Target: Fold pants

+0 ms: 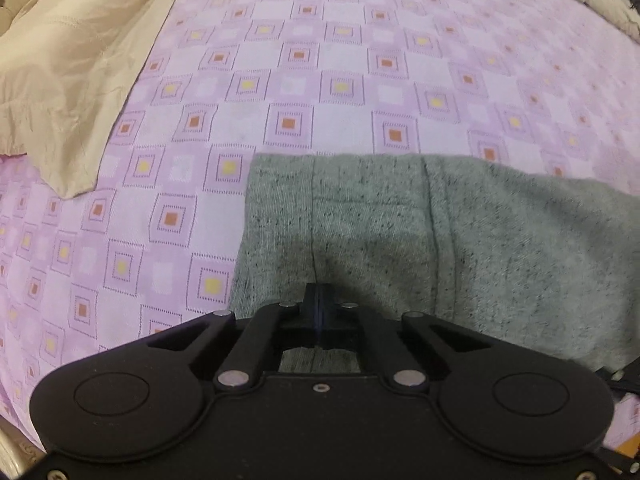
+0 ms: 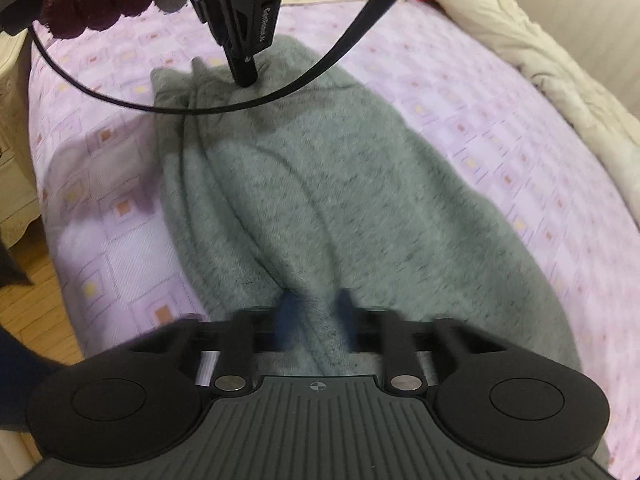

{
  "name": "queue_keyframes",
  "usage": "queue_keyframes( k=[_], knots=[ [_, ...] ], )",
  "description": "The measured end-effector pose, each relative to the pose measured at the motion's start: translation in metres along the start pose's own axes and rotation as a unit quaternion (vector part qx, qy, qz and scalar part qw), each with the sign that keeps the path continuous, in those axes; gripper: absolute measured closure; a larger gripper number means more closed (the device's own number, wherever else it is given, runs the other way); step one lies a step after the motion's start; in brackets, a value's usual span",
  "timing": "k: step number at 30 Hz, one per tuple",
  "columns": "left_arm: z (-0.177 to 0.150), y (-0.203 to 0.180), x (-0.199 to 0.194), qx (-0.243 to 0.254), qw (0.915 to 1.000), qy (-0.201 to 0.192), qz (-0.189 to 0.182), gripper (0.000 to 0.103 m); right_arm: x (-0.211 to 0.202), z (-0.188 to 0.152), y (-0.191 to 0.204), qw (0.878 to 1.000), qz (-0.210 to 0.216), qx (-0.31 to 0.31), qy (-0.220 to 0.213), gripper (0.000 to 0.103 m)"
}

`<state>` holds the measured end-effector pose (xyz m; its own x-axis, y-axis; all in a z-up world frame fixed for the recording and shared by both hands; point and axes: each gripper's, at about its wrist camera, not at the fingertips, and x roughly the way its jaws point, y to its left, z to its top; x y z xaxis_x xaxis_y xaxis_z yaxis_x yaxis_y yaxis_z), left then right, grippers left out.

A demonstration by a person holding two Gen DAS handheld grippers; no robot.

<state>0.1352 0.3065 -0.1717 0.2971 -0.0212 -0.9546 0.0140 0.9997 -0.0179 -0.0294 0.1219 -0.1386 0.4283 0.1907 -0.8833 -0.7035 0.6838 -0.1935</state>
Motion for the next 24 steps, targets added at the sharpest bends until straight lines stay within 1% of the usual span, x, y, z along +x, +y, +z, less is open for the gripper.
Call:
queue_keyframes(
  k=[2,5,7,9,10,12,15,17,19,21,23,24],
  knots=[
    [0.003,0.003,-0.011,0.000,1.0000,-0.009,-0.005,0.103,-0.006,0.003,-0.004,1.000,0.002,0.019,-0.011,0.097],
    [0.006,0.008,-0.039,0.004,0.9995,-0.030,-0.002,0.103,-0.028,0.003,-0.010,0.999,0.003,0.039,-0.031,0.097],
    [0.002,0.014,-0.059,0.006,0.9990,-0.043,-0.006,0.103,-0.046,0.003,-0.008,0.998,0.010,0.040,-0.047,0.097],
    [-0.006,0.016,-0.069,0.016,0.9987,-0.049,-0.005,0.103,-0.058,0.000,-0.003,0.998,0.019,0.036,-0.050,0.097],
    [-0.013,0.017,-0.072,0.021,0.9987,-0.047,-0.005,0.103,-0.058,0.000,-0.002,0.998,0.025,0.034,-0.048,0.097],
    [-0.027,0.017,-0.069,0.029,0.9991,-0.032,0.001,0.103,-0.049,-0.006,0.007,0.998,0.039,0.027,-0.029,0.097],
    [-0.036,0.013,-0.063,0.035,0.9992,-0.021,-0.003,0.103,-0.023,-0.015,0.020,0.998,0.053,0.002,0.016,0.097],
    [-0.032,0.006,-0.066,0.039,0.9986,-0.034,-0.008,0.103,-0.009,-0.014,0.023,0.998,0.056,-0.003,0.033,0.097],
    [-0.020,-0.006,-0.073,0.048,0.9971,-0.054,-0.024,0.103,-0.005,-0.011,0.024,0.998,0.058,-0.005,0.039,0.097],
    [-0.007,-0.021,-0.073,0.058,0.9947,-0.071,-0.048,0.102,-0.008,-0.011,0.025,0.997,0.060,-0.014,0.039,0.097],
    [0.001,-0.034,-0.068,0.065,0.9929,-0.078,-0.062,0.101,-0.009,-0.011,0.024,0.997,0.062,-0.019,0.040,0.097],
    [0.004,-0.042,-0.060,0.071,0.9923,-0.075,-0.068,0.100,-0.010,-0.011,0.023,0.997,0.062,-0.018,0.040,0.097]
  ],
)
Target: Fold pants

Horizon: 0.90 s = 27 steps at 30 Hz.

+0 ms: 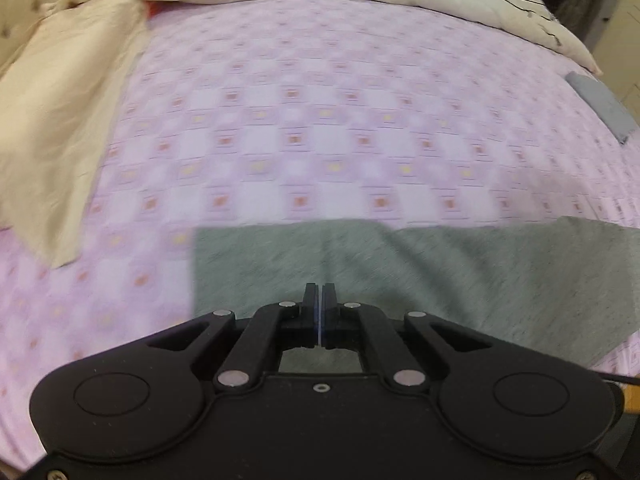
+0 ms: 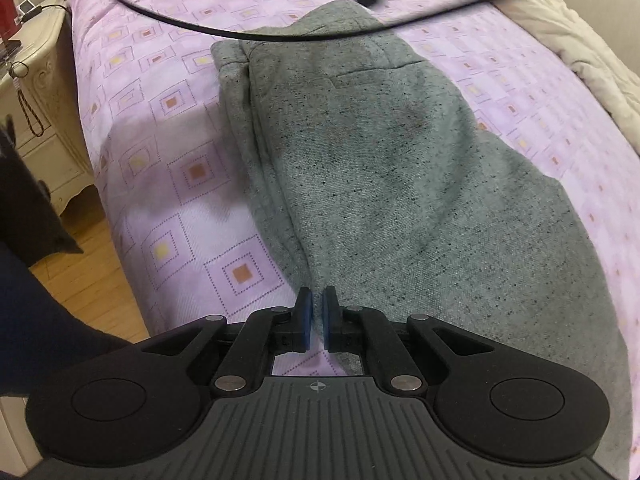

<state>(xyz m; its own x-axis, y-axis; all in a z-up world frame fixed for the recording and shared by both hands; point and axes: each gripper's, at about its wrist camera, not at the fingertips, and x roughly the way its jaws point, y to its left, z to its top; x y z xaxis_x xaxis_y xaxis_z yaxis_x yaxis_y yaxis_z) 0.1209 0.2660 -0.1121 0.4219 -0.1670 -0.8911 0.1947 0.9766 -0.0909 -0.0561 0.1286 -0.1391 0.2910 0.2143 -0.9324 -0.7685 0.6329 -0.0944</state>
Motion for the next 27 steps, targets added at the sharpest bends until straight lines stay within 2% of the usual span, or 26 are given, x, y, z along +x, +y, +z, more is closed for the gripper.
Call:
queue_keyframes(
  k=[3,6,8,10,13,16,17,20,22,24,27],
  knots=[
    [-0.006,-0.008,0.030,0.013,0.9988,0.046,-0.008,0.097,0.001,-0.001,0.000,1.000,-0.001,0.009,0.003,0.097],
    [-0.037,-0.004,0.068,0.015,0.9885,0.149,0.016,0.100,0.004,0.000,-0.003,1.000,0.002,0.025,0.003,0.097],
    [-0.056,0.004,0.060,0.006,0.9927,0.121,0.005,0.100,-0.002,0.000,-0.005,1.000,0.003,0.024,0.001,0.095],
    [-0.062,0.007,0.058,0.002,0.9908,0.135,0.006,0.100,-0.016,-0.002,-0.013,0.999,0.007,0.044,-0.006,0.095],
    [-0.067,0.013,0.058,-0.009,0.9898,0.142,-0.001,0.100,-0.036,-0.013,-0.043,0.992,0.013,0.123,-0.009,0.093],
    [-0.066,0.011,0.059,0.003,0.9895,0.144,0.003,0.100,-0.062,-0.028,-0.090,0.975,-0.006,0.221,-0.028,0.090],
    [-0.066,0.009,0.058,0.004,0.9894,0.145,0.005,0.100,-0.070,-0.031,-0.106,0.969,-0.018,0.246,-0.036,0.083],
    [-0.065,0.001,0.059,-0.004,0.9897,0.142,0.015,0.100,-0.085,-0.028,-0.158,0.953,-0.037,0.293,-0.067,0.077],
    [-0.066,-0.004,0.058,0.001,0.9900,0.139,0.025,0.100,-0.081,-0.014,-0.191,0.948,-0.039,0.303,-0.087,0.077],
    [-0.067,-0.012,0.056,0.017,0.9899,0.137,0.033,0.100,-0.065,0.004,-0.220,0.946,-0.020,0.309,-0.097,0.077],
    [-0.072,-0.029,0.040,0.022,0.9896,0.136,0.042,0.100,-0.026,0.028,-0.246,0.956,0.007,0.283,-0.072,0.077]
  ],
)
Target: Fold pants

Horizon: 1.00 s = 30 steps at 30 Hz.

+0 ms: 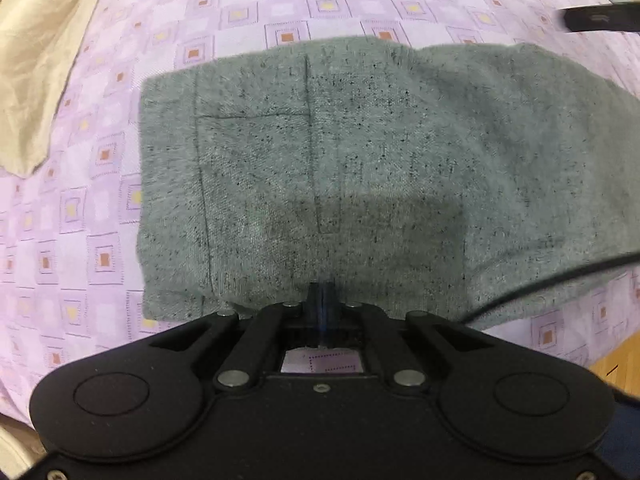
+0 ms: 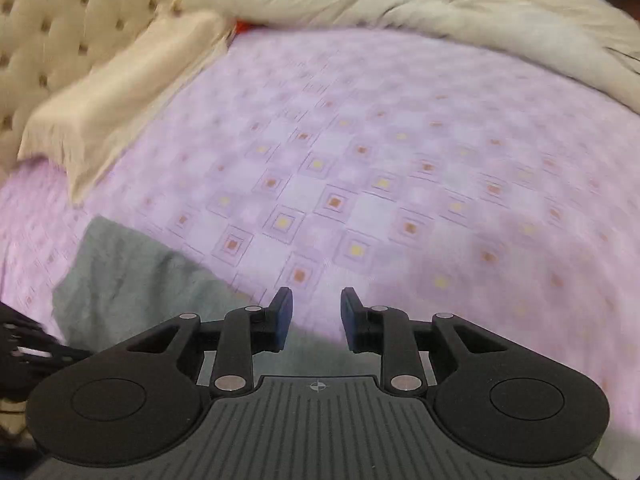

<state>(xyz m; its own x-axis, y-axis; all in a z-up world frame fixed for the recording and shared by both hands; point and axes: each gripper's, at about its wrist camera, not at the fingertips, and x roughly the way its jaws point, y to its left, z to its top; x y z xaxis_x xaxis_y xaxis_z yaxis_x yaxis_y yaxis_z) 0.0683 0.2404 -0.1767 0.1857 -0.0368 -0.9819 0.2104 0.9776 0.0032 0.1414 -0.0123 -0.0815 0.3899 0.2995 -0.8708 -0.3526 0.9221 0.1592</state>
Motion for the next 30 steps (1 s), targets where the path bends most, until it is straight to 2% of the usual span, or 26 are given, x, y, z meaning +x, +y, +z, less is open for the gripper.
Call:
queue_keyframes(
  k=[2,5,8,10,15,18,21,23,27,30],
  knots=[
    [0.004,-0.002,-0.016,-0.006,0.9998,-0.017,0.011,0.100,0.021,0.006,0.004,0.999,0.014,-0.035,0.030,0.077],
    [0.014,0.001,-0.046,-0.021,0.9976,-0.060,0.028,0.100,0.032,-0.008,0.029,0.991,0.051,-0.095,0.074,0.077],
    [0.037,0.001,-0.070,-0.042,0.9933,-0.103,0.032,0.100,0.025,-0.037,0.054,0.982,0.076,-0.148,0.091,0.077],
    [0.058,-0.006,-0.074,-0.044,0.9911,-0.123,0.026,0.100,0.019,-0.054,0.067,0.979,0.075,-0.169,0.092,0.077],
    [0.106,-0.047,-0.059,0.002,0.9906,-0.137,-0.006,0.098,0.018,-0.074,0.070,0.980,0.063,-0.163,0.097,0.077],
    [0.119,-0.078,-0.040,0.035,0.9925,-0.113,-0.031,0.098,0.019,-0.073,0.064,0.986,0.065,-0.126,0.092,0.077],
    [0.109,-0.094,-0.016,0.055,0.9948,-0.072,-0.045,0.098,0.017,-0.073,0.059,0.989,0.069,-0.103,0.087,0.077],
    [0.086,-0.099,-0.004,0.064,0.9957,-0.046,-0.048,0.098,0.015,-0.072,0.054,0.989,0.071,-0.094,0.085,0.077],
    [0.051,-0.099,0.000,0.083,0.9947,-0.050,-0.035,0.098,0.001,-0.074,0.043,0.989,0.078,-0.089,0.087,0.077],
    [0.034,-0.103,0.001,0.076,0.9953,-0.047,-0.038,0.099,-0.014,-0.072,0.025,0.993,0.078,-0.041,0.073,0.077]
  ],
)
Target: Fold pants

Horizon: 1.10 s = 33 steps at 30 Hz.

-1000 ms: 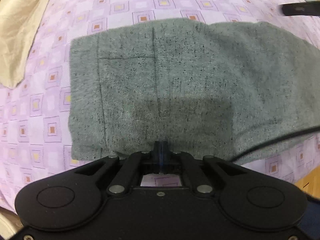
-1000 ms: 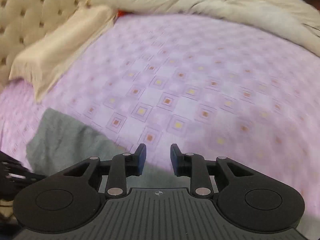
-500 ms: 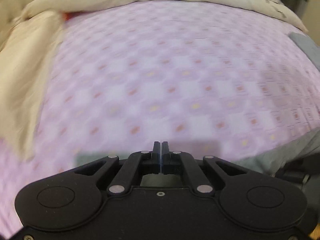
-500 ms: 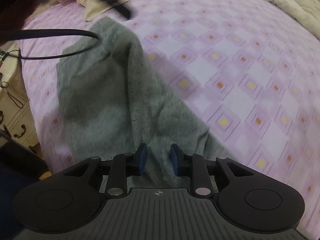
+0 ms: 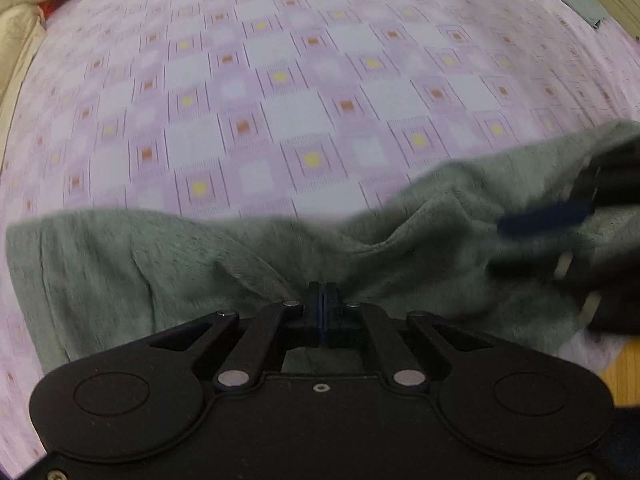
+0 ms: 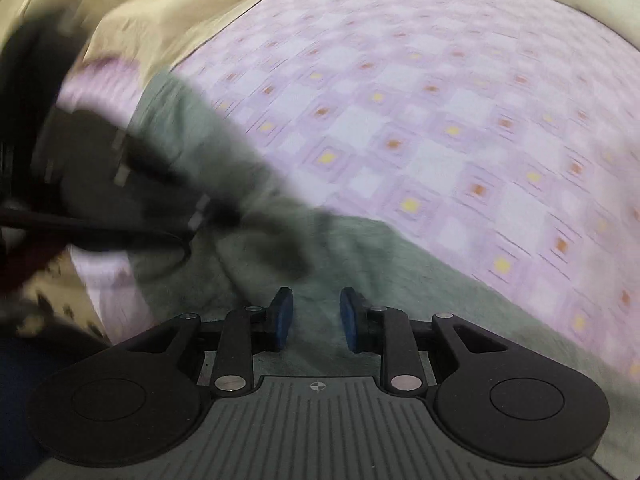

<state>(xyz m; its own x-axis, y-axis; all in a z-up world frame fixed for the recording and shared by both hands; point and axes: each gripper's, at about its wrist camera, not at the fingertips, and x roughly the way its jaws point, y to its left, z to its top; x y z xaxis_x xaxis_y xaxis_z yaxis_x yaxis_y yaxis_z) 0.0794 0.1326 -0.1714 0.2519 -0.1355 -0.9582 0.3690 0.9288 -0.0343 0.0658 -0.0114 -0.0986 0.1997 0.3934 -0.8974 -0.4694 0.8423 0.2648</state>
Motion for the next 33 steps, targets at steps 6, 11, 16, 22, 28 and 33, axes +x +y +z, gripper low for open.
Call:
queue_keyframes(
  k=[6,11,16,22,28,33],
  knots=[
    [-0.001,0.002,-0.002,-0.028,0.9996,-0.003,-0.003,0.100,-0.013,0.014,-0.025,0.996,0.048,0.071,-0.033,0.077],
    [0.006,0.017,-0.003,-0.046,0.9987,-0.004,-0.020,0.100,-0.006,0.025,-0.010,0.993,0.100,0.065,-0.025,0.077],
    [0.002,0.027,-0.023,-0.056,0.9976,-0.022,-0.033,0.099,0.005,0.023,-0.007,0.994,0.078,0.080,-0.003,0.077],
    [-0.008,0.045,-0.061,-0.060,0.9960,-0.060,-0.029,0.099,0.005,0.019,-0.012,0.995,0.038,0.097,-0.009,0.077],
    [-0.025,0.071,-0.093,-0.075,0.9933,-0.084,-0.026,0.099,0.007,0.021,-0.018,0.993,0.006,0.116,-0.022,0.076],
    [-0.035,0.084,-0.098,-0.085,0.9911,-0.094,-0.040,0.099,0.021,0.023,-0.029,0.992,0.004,0.125,-0.010,0.076]
  ],
)
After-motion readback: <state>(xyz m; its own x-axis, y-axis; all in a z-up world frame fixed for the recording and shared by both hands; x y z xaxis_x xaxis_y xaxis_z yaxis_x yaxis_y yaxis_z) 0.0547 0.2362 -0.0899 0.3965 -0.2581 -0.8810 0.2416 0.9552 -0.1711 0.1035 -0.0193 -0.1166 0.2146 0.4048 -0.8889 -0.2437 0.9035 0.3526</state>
